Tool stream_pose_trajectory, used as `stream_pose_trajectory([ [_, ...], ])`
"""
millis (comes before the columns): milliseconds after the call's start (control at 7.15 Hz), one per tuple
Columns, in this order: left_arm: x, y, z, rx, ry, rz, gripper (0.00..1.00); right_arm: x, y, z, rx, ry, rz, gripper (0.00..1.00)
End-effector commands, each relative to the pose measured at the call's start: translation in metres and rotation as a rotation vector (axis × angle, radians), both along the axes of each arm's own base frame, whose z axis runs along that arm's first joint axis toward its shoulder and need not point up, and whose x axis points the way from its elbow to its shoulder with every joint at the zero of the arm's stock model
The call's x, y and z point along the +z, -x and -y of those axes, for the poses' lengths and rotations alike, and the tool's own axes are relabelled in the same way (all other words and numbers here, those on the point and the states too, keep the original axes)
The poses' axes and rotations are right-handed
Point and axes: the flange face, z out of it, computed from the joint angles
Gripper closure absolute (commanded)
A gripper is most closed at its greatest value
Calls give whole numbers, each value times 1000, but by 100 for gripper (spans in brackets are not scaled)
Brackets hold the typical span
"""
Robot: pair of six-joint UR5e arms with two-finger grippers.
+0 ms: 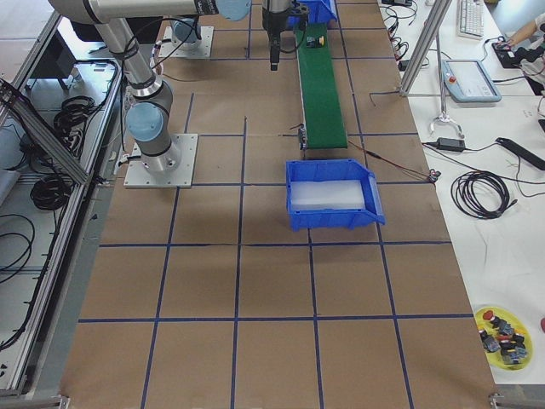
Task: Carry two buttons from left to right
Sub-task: 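Move the left gripper back over the blue bin, then grasp the red push-button with the left gripper while the right gripper moves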
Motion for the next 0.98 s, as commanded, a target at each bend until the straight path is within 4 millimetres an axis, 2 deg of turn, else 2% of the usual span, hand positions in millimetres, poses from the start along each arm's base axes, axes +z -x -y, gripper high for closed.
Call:
stream_pose_trajectory([
  [0, -1, -74, -11, 4, 3, 1, 1, 0, 0, 0, 0, 0, 0, 0],
  [140, -11, -88, -5, 4, -7, -3, 1, 0, 0, 0, 0, 0, 0, 0],
  [280, -29, -95, 9, 3, -11, -6, 1, 0, 0, -1, 0, 0, 0, 0],
  [560, -54, -91, 21, -2, 8, -59, 1, -1, 0, -1, 0, -3, 1, 0],
  [700, -79, -90, 32, -11, 0, -66, 1, -2, 0, 0, 0, -4, 0, 0],
  [840, -95, -96, 38, -11, 2, -61, 1, -1, 0, -1, 0, -3, 1, 0],
])
